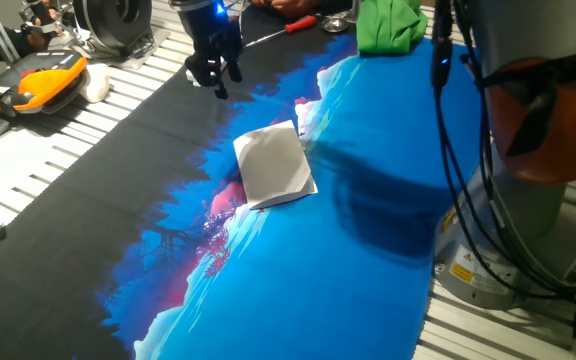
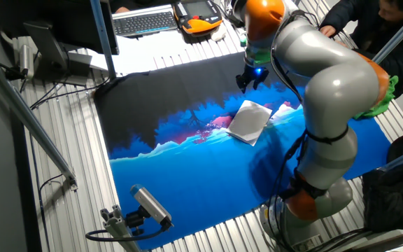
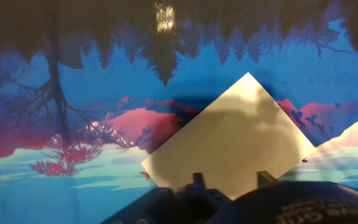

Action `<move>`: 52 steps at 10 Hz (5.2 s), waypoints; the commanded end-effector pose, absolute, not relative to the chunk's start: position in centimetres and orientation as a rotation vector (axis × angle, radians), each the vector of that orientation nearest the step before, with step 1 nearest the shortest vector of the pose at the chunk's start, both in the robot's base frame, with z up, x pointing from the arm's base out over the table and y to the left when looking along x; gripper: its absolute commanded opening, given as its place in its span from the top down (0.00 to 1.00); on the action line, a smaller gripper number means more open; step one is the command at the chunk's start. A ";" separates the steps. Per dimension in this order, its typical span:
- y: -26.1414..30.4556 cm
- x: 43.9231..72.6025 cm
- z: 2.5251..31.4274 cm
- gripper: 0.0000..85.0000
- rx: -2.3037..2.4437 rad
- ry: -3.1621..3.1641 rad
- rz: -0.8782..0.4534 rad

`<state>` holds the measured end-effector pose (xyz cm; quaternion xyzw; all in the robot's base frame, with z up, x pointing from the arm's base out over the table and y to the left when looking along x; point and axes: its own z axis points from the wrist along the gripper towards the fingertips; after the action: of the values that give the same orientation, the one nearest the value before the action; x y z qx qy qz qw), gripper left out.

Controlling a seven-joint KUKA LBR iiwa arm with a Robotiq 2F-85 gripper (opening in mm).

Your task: Unfold a piece of paper

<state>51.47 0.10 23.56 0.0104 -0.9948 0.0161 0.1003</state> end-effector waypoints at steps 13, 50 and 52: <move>0.1 51.3 23.6 1.00 -0.099 -3.054 -0.044; -13.8 47.8 12.2 1.00 -0.469 -2.821 0.023; -13.8 47.8 12.2 1.00 -0.569 -2.773 -0.030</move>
<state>47.76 -13.77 12.15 -0.1278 -0.9794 -0.0027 0.1560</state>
